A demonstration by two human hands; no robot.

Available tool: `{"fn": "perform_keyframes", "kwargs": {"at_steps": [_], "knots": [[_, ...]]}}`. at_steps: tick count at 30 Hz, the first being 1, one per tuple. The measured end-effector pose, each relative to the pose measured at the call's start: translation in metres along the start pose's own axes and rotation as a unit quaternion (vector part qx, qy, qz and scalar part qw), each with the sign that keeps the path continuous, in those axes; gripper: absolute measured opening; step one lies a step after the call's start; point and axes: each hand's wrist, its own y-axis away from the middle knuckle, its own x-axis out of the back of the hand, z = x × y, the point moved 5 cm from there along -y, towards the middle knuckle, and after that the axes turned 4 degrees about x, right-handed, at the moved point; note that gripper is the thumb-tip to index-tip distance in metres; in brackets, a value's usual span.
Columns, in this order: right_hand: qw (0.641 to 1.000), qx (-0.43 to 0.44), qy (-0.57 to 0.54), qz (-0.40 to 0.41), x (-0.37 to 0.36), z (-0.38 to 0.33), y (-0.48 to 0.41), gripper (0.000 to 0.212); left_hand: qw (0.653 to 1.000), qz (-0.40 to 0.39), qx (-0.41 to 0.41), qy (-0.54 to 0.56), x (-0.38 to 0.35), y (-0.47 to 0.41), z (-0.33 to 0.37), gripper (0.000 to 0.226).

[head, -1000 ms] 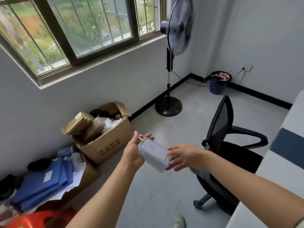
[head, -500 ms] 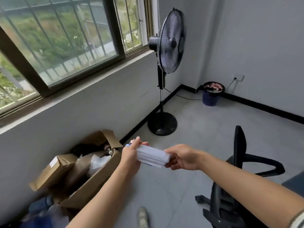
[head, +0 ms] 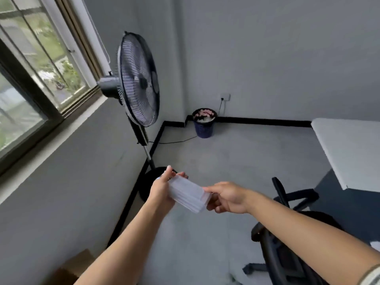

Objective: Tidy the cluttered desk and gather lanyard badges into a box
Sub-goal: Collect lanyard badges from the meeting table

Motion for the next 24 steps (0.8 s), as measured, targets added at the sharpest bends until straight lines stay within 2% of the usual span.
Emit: {"fn": "perform_keyframes", "kwargs": {"at_steps": [6, 10, 15, 24], "knots": [[0.999, 0.022, -0.029, 0.036, 0.094, -0.050, -0.060, 0.014, 0.997, -0.061, 0.047, -0.032, -0.082, -0.114, 0.030, 0.031], [0.997, 0.022, -0.050, 0.054, 0.155, -0.096, -0.102, 0.012, 0.995, -0.051, 0.074, -0.045, -0.135, -0.187, 0.053, 0.032], [0.994, 0.051, -0.054, 0.074, 0.237, -0.167, -0.133, 0.011, 0.993, -0.076, 0.068, -0.057, -0.219, -0.271, 0.094, 0.038], [0.981, 0.063, -0.071, 0.167, 0.400, -0.233, -0.180, 0.013, 0.971, -0.170, 0.153, -0.064, -0.373, -0.421, 0.098, 0.041]]}}
